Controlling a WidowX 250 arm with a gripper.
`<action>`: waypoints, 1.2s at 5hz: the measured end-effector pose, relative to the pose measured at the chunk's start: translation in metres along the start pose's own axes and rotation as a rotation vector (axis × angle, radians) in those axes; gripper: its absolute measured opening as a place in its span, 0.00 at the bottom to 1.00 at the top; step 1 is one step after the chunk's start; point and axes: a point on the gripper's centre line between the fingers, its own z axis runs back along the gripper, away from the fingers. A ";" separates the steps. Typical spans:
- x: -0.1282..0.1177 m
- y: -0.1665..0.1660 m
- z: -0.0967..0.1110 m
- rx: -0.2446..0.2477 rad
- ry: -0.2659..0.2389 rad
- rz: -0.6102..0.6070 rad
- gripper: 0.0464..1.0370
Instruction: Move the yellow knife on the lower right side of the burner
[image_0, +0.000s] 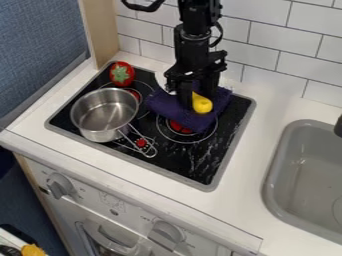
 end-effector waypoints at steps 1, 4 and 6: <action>0.001 0.003 -0.002 0.010 -0.009 0.009 0.37; 0.003 0.006 0.021 0.052 -0.124 -0.130 0.37; -0.008 0.002 0.049 -0.014 -0.128 -0.366 0.37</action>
